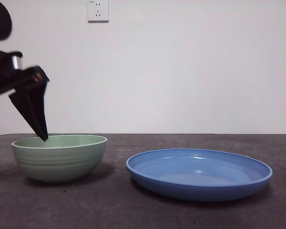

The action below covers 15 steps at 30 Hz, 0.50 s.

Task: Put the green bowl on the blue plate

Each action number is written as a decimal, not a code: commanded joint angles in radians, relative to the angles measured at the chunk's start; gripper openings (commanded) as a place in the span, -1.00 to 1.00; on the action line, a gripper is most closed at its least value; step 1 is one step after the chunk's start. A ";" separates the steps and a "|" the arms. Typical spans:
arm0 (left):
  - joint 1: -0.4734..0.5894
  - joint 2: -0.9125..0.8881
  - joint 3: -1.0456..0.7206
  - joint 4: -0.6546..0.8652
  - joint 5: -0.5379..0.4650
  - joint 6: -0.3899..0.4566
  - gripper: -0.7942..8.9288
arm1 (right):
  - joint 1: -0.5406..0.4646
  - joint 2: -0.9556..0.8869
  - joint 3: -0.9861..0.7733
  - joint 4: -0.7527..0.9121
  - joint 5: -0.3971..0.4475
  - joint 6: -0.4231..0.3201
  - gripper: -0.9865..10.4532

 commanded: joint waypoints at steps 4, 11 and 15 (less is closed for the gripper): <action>-0.002 0.114 0.092 0.009 -0.046 0.001 0.30 | 0.003 0.003 0.018 0.006 -0.001 -0.003 0.27; -0.002 0.183 0.156 -0.036 -0.046 0.000 -0.06 | 0.003 0.003 0.018 0.002 0.000 -0.004 0.27; -0.002 0.185 0.172 -0.048 -0.046 0.000 -0.28 | 0.003 0.003 0.018 0.002 0.000 -0.004 0.27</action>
